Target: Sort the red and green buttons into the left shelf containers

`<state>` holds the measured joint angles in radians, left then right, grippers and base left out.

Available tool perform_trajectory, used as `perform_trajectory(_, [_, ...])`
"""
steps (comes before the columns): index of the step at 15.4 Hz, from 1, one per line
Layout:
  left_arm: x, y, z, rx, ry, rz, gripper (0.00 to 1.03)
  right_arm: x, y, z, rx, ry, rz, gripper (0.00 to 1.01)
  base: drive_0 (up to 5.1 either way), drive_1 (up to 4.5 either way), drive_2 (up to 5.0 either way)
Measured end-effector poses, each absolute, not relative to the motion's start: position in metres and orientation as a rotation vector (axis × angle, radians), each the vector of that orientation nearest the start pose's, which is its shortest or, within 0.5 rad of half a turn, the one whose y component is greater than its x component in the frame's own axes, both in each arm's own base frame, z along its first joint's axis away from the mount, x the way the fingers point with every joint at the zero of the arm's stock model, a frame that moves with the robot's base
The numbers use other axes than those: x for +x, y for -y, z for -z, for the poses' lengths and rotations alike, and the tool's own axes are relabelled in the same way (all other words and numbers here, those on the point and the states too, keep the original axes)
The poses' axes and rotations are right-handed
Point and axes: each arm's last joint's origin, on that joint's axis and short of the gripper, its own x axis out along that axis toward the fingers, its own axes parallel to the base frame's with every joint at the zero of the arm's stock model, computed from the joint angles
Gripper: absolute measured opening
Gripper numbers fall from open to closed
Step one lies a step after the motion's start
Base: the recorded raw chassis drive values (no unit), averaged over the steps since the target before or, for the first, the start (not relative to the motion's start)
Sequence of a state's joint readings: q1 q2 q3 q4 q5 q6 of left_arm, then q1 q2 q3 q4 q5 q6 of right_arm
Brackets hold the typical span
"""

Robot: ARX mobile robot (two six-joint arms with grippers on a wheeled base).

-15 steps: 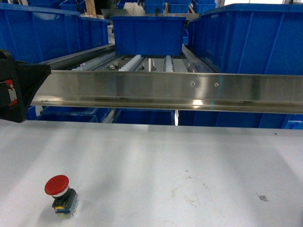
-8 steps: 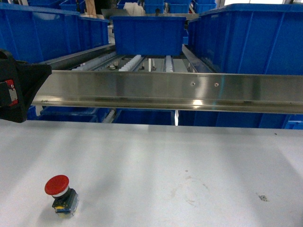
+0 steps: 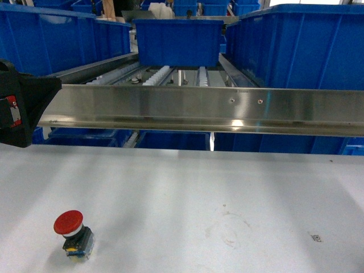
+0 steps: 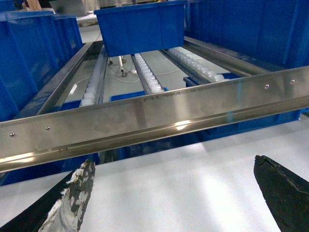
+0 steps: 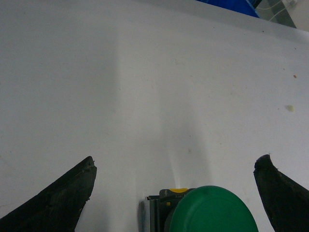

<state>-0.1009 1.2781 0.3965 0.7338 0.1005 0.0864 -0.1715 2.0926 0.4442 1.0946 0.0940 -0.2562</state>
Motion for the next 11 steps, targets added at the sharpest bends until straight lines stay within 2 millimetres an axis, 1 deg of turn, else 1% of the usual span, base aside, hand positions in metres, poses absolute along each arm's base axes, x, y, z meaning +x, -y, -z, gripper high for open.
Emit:
perform_trajectory(1, [0.2399, 0.0272, -0.1911, 0.086, -0.139, 0.207, 0.98, 0.2701, 0.0495, -0.0328, -0.227, -0.584, 0.186, 0.98, 0.0, 0.0, 0.0])
perform_trajectory(2, [0.2399, 0.0272, -0.1911, 0.086, -0.139, 0.207, 0.98, 0.2701, 0.0495, -0.0327, -0.227, -0.584, 0.186, 0.95, 0.0, 0.0, 0.0])
perform_trajectory(3, [0.2399, 0.0272, -0.1911, 0.086, -0.139, 0.207, 0.98, 0.2701, 0.0495, -0.0327, -0.227, -0.584, 0.186, 0.85, 0.0, 0.0, 0.0])
perform_trajectory(6, [0.2399, 0.0272, -0.1911, 0.086, -0.139, 0.207, 0.98, 0.2701, 0.0495, -0.0327, -0.227, -0.584, 0.186, 0.44, 0.0, 0.0, 0.0])
perform_trajectory(7, [0.2399, 0.0272, -0.1911, 0.086, -0.139, 0.207, 0.98, 0.2701, 0.0495, -0.0327, -0.228, -0.584, 0.186, 0.35, 0.0, 0.0, 0.0])
perform_trajectory(11, [0.2399, 0.0272, -0.1911, 0.086, -0.139, 0.207, 0.98, 0.2701, 0.0495, -0.0327, -0.23, -0.585, 0.186, 0.33, 0.0, 0.0, 0.0])
